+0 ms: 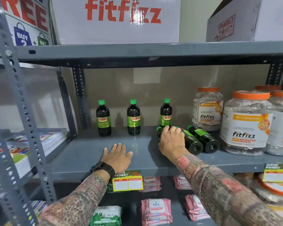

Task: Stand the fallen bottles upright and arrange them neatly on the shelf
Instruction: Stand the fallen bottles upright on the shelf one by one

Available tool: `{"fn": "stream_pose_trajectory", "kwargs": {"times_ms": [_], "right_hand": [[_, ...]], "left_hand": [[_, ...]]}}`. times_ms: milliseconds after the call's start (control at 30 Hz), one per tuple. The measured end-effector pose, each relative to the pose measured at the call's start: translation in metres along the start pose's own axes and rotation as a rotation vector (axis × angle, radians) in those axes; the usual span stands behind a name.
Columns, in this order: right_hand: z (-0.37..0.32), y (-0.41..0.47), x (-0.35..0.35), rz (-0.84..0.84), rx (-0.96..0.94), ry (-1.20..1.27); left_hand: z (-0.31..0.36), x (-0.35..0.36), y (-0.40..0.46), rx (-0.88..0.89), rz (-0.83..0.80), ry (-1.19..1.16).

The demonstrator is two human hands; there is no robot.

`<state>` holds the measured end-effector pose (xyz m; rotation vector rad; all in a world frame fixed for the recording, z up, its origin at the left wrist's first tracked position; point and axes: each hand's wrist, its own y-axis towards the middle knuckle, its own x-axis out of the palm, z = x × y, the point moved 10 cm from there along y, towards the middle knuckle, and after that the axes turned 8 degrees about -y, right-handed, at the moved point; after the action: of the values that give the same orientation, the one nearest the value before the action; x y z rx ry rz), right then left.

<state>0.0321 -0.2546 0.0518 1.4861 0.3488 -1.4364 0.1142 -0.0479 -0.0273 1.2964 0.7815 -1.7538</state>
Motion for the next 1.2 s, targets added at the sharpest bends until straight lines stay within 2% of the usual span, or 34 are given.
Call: {"fn": "stream_pose_trajectory", "kwargs": {"times_ms": [133,267,367,467,600,767,1200], "right_hand": [[0.003,-0.007,-0.008,0.072,0.036,0.247],[-0.006,-0.012,-0.007,0.095,0.056,0.673],[-0.027,-0.017,-0.001,0.077,0.096,1.051],[-0.063,-0.015,-0.002,0.041,0.062,1.226],[-0.120,-0.012,-0.015,0.000,-0.027,1.335],[-0.168,-0.015,-0.034,0.040,-0.106,1.370],[-0.174,-0.014,-0.025,-0.001,-0.036,1.212]], "left_hand": [[-0.011,-0.002,-0.003,0.015,-0.029,-0.025],[-0.042,-0.012,-0.007,-0.020,-0.024,-0.014],[-0.074,-0.024,-0.009,-0.068,-0.012,-0.009],[-0.104,-0.035,-0.015,-0.109,0.008,-0.020],[-0.118,-0.041,-0.018,-0.122,0.045,-0.034],[-0.120,-0.041,-0.018,-0.134,0.064,-0.027],[-0.120,-0.038,-0.018,-0.125,0.076,0.013]]}}
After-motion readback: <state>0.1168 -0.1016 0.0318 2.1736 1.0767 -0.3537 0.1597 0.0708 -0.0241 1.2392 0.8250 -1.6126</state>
